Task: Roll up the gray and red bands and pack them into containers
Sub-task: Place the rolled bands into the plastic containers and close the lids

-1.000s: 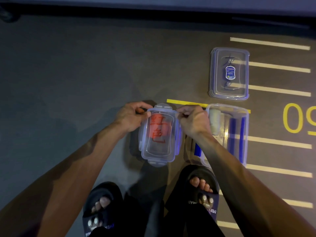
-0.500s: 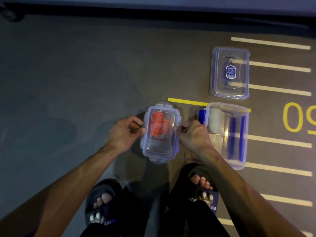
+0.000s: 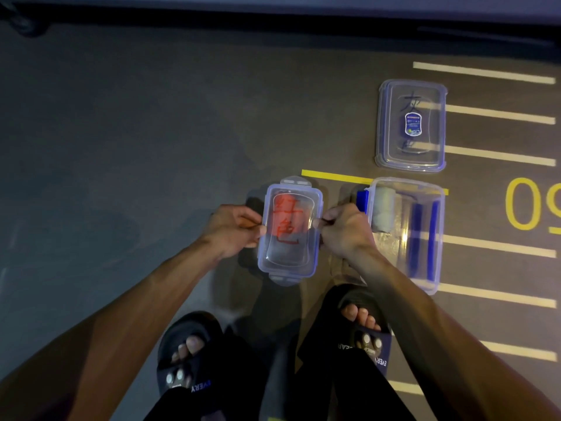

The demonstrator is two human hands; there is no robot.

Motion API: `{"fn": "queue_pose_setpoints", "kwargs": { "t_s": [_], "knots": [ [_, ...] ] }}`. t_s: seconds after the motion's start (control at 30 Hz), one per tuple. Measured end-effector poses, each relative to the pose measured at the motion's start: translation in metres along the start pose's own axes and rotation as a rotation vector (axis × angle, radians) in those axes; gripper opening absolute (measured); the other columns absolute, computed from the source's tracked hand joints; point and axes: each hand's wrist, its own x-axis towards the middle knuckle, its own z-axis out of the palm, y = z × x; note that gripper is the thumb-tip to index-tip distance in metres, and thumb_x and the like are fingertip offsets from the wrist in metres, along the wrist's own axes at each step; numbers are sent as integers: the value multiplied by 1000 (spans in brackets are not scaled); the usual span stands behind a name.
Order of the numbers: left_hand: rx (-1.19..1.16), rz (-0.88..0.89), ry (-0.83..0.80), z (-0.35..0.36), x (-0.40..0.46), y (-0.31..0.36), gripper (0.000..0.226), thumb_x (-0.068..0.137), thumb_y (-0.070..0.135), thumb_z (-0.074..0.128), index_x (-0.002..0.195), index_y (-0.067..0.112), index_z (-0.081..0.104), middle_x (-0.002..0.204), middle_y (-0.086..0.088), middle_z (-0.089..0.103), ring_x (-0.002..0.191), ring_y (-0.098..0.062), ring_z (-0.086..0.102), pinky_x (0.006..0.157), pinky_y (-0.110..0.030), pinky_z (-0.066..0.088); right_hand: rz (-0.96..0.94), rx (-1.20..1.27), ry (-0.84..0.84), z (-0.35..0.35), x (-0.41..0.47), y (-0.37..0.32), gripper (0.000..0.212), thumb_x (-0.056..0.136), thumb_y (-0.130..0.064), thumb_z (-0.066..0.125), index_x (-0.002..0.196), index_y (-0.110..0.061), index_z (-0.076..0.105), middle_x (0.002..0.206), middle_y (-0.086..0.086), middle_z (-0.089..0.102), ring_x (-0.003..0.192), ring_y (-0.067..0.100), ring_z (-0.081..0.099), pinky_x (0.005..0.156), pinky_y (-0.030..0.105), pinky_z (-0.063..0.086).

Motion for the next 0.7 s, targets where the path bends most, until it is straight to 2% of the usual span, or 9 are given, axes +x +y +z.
{"fn": "queue_pose_setpoints", "kwargs": {
  "t_s": [0.07, 0.13, 0.2, 0.27, 0.33, 0.43, 0.53, 0.63, 0.7],
  "knots": [
    [62, 38, -76, -5, 6, 3, 46, 87, 1, 78, 123, 25, 63, 80, -5, 71, 83, -21, 71, 73, -33, 61, -2, 8, -12, 1, 3, 3, 20, 84, -40, 78, 92, -22, 73, 93, -5, 75, 85, 16, 75, 80, 41, 64],
    [213, 100, -204, -10, 13, 13, 88, 89, -2, 74, 150, 46, 34, 80, -5, 67, 78, -19, 69, 77, -37, 63, -3, -1, -13, 3, 4, 6, 23, 84, -43, 76, 93, -23, 72, 93, -6, 75, 84, 16, 75, 80, 40, 64],
    [421, 153, -335, -12, 16, 32, 104, 91, -5, 70, 156, 53, 13, 89, -8, 63, 76, -17, 68, 77, -35, 63, -8, 2, -8, 4, 3, 7, 23, 86, -42, 74, 93, -21, 72, 93, -4, 75, 82, 18, 76, 78, 40, 64],
    [540, 140, -435, -12, 19, 52, 105, 92, -8, 67, 158, 52, 10, 95, 0, 59, 79, -13, 66, 72, -29, 62, -23, -11, -1, 5, 2, 8, 23, 87, -42, 71, 94, -21, 71, 93, -2, 75, 80, 19, 76, 76, 40, 65],
    [553, 99, -495, -10, 25, 63, 105, 90, -13, 65, 158, 49, 13, 94, 5, 56, 81, -12, 65, 72, -30, 62, -38, -27, -3, 5, 2, 9, 22, 88, -44, 70, 94, -23, 72, 93, -2, 75, 81, 20, 75, 76, 41, 64],
    [595, 76, -524, -9, 35, 68, 97, 88, -15, 67, 153, 43, 25, 94, 0, 59, 79, -15, 67, 75, -39, 63, -46, -21, -10, 5, 3, 9, 20, 88, -43, 70, 92, -24, 72, 93, -2, 75, 82, 21, 75, 77, 42, 64],
    [578, 78, -533, -10, 40, 71, 94, 86, -16, 69, 151, 40, 29, 94, -2, 60, 77, -14, 68, 70, -36, 63, -59, -13, -15, 4, 4, 9, 17, 89, -41, 71, 88, -24, 72, 92, -2, 76, 84, 23, 75, 79, 44, 64],
    [563, 200, -386, -13, 31, 54, 98, 84, -11, 74, 155, 39, 29, 84, -3, 66, 66, -6, 68, 64, -28, 60, -64, -26, -17, 2, 3, 9, 19, 92, -36, 71, 79, -23, 72, 84, -3, 76, 81, 22, 75, 78, 44, 64],
    [442, 340, -220, -11, 18, 25, 102, 84, -5, 76, 155, 48, 27, 87, -8, 67, 72, -14, 68, 79, -44, 61, -67, -16, -12, 2, 2, 11, 21, 93, -34, 71, 77, -21, 71, 82, -2, 75, 80, 21, 75, 77, 44, 64]
  ]
}}
